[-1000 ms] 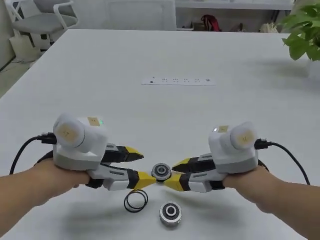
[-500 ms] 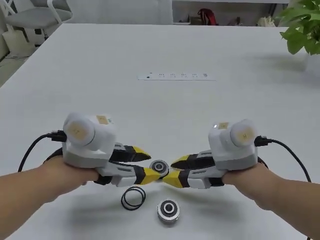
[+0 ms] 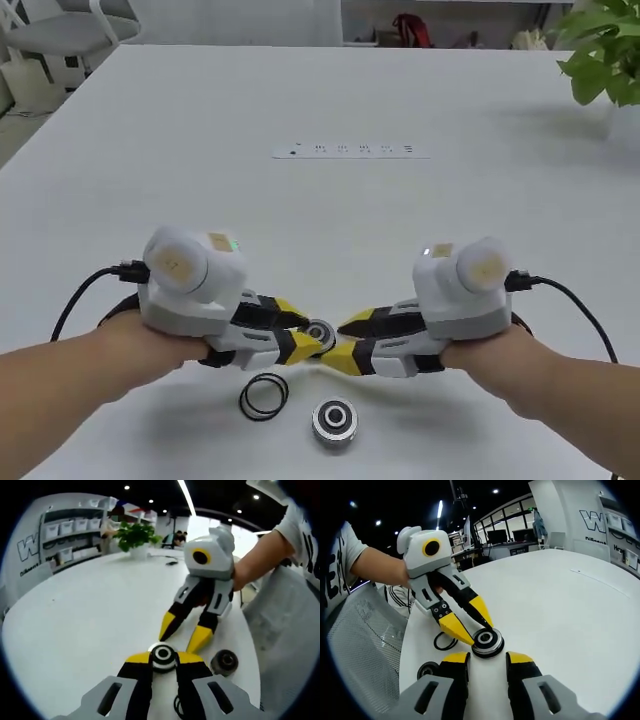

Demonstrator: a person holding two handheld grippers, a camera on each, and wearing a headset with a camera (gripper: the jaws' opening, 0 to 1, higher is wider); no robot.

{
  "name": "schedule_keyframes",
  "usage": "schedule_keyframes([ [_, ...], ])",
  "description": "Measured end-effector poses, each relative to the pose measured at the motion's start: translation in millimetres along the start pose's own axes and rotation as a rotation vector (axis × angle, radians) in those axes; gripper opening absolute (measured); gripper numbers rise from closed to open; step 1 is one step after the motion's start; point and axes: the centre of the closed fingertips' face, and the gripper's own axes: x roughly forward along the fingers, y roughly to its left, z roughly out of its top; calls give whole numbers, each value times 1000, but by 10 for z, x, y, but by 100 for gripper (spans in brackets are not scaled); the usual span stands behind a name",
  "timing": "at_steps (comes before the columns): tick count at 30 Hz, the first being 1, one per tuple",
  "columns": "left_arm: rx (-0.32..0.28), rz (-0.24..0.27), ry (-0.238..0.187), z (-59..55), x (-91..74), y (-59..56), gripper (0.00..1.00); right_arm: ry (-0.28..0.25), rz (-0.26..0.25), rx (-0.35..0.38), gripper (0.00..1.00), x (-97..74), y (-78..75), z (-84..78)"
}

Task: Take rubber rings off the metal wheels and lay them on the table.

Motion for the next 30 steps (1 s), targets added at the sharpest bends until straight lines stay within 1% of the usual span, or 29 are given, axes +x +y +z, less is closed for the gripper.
schedule_keyframes([
  [1,3,17,6,-10,0,26,16,1,0,-1,26,-1,0,-2],
  [2,2,16,5,-7,3,25,15,1,0,0,26,-3,1,-6],
  [11,47,14,9,-3,10,-21,14,-6,-4,-1,26,2,-5,14],
  [19,64,15,18,-2,15,-15,14,-6,-4,1,26,7,-10,9],
  [23,93,10,28,6,17,-34,14,-5,-5,0,26,-3,-10,3],
  [24,97,6,31,3,19,-44,15,-4,-6,1,26,-6,-12,0],
  [25,102,-7,46,-22,19,-68,16,-5,-6,3,25,-8,-12,-1],
  [26,108,-11,40,-7,25,-84,18,-5,-6,3,25,-9,-16,-3],
  [27,110,-15,46,-15,29,-93,20,-5,-6,2,25,-9,-17,-5],
  [28,134,-11,52,-18,33,-95,20,-5,-6,3,25,-10,-12,-4],
  [30,129,-9,54,-11,40,-91,20,-5,-6,3,25,-8,-8,-5],
])
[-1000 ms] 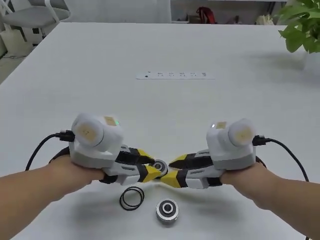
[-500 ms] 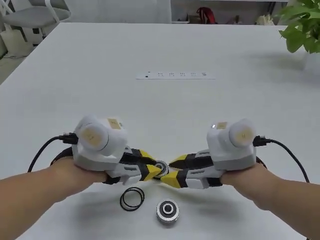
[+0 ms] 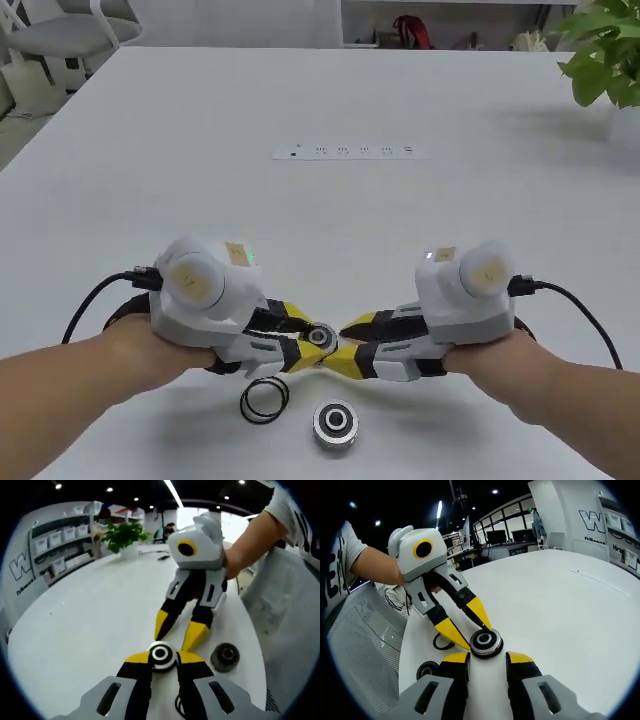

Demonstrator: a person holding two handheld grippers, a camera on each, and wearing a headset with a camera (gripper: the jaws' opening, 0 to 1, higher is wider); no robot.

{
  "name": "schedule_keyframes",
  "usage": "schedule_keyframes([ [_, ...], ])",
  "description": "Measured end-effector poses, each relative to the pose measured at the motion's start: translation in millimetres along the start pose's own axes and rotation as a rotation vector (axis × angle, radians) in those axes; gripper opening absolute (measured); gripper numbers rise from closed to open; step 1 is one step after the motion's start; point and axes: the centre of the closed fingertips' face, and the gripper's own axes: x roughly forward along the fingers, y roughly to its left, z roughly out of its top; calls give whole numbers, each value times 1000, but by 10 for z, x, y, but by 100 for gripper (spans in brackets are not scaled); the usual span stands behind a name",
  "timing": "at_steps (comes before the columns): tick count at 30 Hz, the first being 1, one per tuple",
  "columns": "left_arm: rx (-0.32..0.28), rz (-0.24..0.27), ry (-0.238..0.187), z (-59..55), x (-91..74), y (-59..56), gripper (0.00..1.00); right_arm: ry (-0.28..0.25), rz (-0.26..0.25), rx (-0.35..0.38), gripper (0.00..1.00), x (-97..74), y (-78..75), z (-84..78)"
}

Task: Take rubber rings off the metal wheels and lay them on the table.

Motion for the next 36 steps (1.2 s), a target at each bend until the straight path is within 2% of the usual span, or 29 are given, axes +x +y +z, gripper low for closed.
schedule_keyframes([
  [4,-10,2,5,-3,5,11,20,-2,3,-1,25,8,17,7],
  [8,-60,3,-8,8,0,38,18,-6,3,1,25,4,26,14],
  [15,-60,18,-6,9,1,62,14,-12,-4,4,25,-11,3,20],
  [30,-59,31,-5,9,6,67,13,-14,-14,-12,25,68,-2,39],
  [36,-64,35,-7,6,5,65,12,-11,-14,-49,23,78,22,45],
])
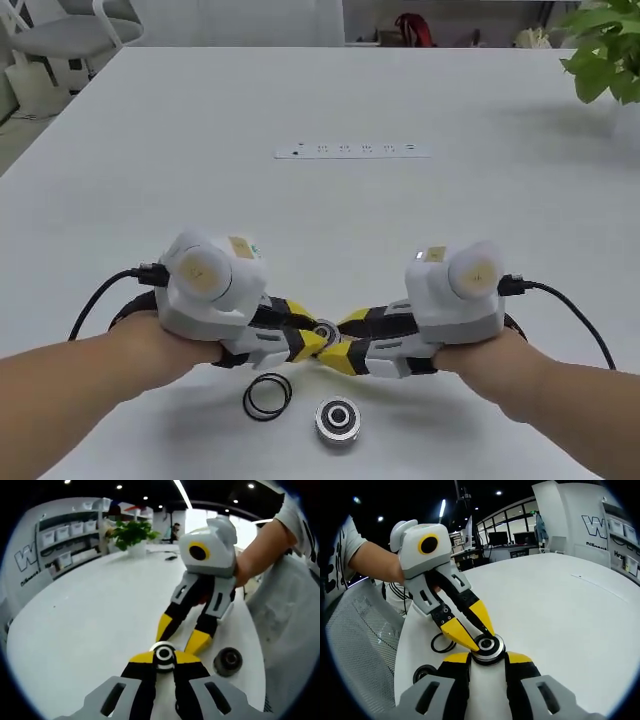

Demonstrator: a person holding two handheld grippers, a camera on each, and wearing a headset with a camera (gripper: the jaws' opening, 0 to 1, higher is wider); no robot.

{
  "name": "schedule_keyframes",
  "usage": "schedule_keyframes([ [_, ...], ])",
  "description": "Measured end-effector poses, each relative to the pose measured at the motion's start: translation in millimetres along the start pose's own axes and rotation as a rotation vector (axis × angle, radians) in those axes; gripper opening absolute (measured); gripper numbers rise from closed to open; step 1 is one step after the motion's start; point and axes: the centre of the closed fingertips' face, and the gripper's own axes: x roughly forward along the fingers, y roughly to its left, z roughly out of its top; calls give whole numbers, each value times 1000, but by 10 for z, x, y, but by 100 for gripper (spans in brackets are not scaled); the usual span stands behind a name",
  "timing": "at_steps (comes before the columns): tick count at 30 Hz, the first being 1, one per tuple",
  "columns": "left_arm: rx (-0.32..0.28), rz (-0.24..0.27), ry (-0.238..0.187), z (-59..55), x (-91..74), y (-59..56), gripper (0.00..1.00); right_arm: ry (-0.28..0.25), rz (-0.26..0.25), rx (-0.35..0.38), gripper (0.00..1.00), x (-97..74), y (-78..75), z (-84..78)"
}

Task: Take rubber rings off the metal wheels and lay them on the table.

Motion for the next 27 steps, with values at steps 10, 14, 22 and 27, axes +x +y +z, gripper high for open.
schedule_keyframes([
  [10,-14,5,-5,-7,-2,3,12,13,0,-7,18,-56,-12,-40],
  [14,-17,6,-7,-8,-5,3,12,17,2,0,13,-88,-21,-65],
  [22,-17,11,-5,-12,-9,8,12,18,12,40,4,-107,-4,-77],
  [27,-4,16,4,-15,-12,3,12,6,2,108,0,-134,-31,-82],
])
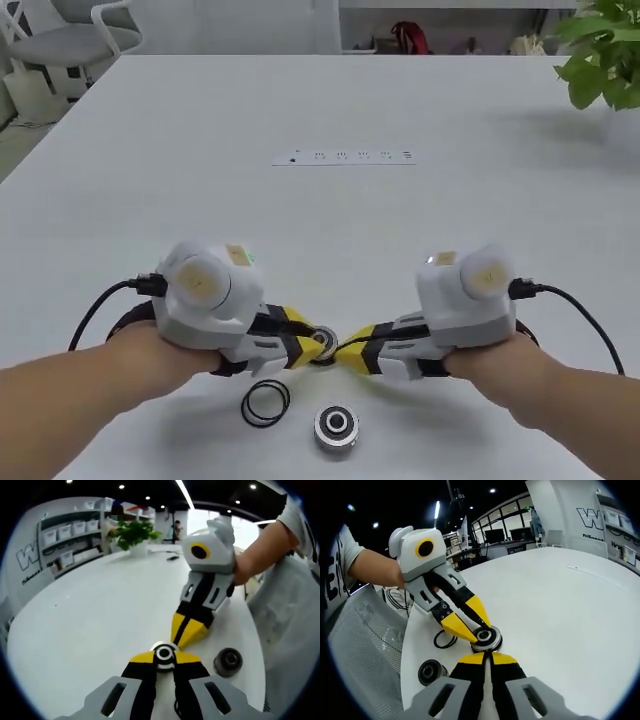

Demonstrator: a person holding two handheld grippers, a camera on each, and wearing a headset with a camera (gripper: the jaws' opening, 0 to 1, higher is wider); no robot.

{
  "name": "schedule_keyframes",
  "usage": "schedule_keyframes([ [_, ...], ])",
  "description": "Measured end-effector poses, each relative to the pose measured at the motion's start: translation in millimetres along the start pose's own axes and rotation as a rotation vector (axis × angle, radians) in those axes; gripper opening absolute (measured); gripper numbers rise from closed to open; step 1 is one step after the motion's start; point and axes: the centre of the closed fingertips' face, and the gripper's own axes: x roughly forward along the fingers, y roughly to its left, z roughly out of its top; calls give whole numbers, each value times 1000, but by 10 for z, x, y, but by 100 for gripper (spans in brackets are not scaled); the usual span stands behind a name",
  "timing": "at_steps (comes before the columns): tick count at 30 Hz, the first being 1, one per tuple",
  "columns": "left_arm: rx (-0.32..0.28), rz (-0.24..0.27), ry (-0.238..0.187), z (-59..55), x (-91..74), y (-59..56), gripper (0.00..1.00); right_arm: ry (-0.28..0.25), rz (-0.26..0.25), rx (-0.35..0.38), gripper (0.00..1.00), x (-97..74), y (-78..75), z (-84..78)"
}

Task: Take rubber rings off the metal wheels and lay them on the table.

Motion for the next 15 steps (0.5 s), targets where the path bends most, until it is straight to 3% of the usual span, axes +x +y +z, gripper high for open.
schedule_keyframes([
  [2,5,3,4,-3,-1,2,12,-20,0,71,0,-12,-19,8],
  [9,4,13,10,-5,-2,3,11,-63,-10,183,0,-44,-76,42],
  [10,5,14,11,-6,-3,4,11,-104,-1,245,0,-63,-82,98],
  [11,6,15,13,-6,-3,5,11,-112,-1,263,0,-68,-88,111],
  [15,6,20,16,-4,3,6,11,-106,-6,240,0,-49,-72,125],
])
